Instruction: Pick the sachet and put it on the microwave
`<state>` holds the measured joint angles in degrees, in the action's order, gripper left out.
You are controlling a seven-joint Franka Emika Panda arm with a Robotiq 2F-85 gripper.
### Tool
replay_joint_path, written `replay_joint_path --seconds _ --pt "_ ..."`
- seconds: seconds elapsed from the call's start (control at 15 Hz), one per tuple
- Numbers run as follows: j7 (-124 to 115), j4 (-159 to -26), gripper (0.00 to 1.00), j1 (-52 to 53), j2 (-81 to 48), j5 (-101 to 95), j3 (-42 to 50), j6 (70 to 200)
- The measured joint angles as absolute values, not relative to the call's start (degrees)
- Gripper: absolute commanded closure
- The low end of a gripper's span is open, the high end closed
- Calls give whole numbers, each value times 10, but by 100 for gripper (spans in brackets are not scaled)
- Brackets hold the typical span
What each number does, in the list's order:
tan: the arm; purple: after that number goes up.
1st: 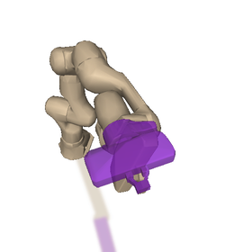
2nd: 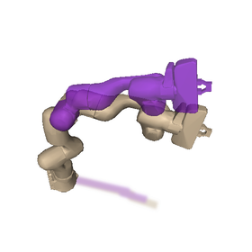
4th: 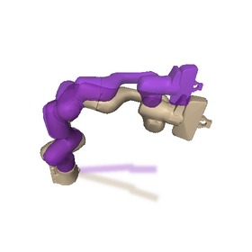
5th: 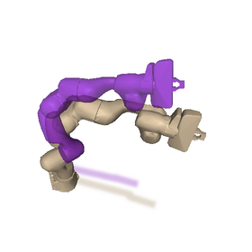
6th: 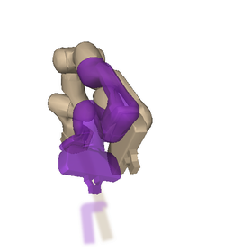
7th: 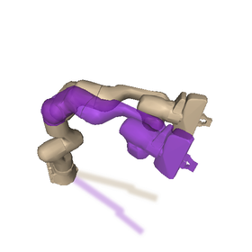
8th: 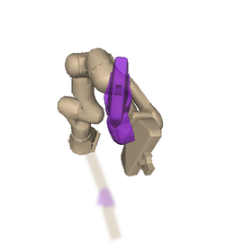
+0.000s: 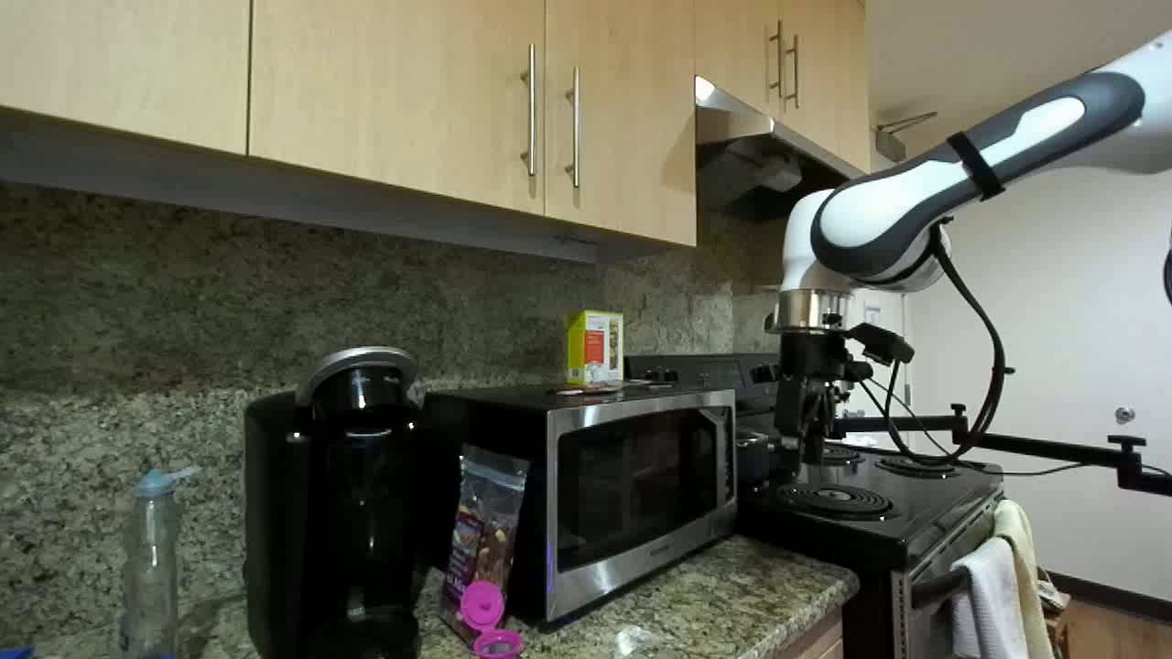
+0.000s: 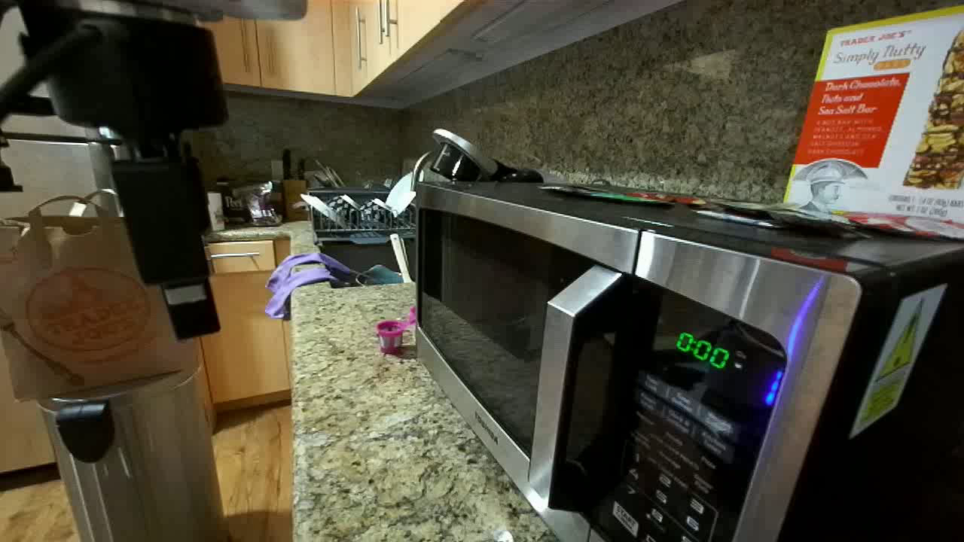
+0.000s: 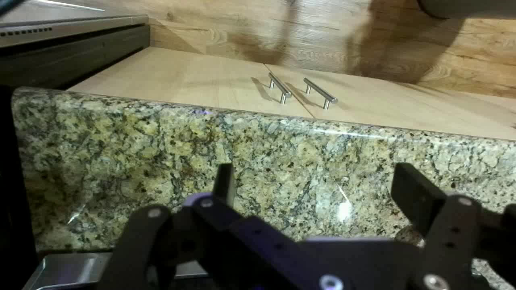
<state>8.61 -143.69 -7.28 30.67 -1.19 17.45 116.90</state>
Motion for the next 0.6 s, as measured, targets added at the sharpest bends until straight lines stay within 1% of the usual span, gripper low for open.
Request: replay_joint_path --seconds 0.4,0.6 --pt "86 -1437 0 -76 307 -14 171 1170" --pt "86 -1424 0 -82 307 -52 153 1171"
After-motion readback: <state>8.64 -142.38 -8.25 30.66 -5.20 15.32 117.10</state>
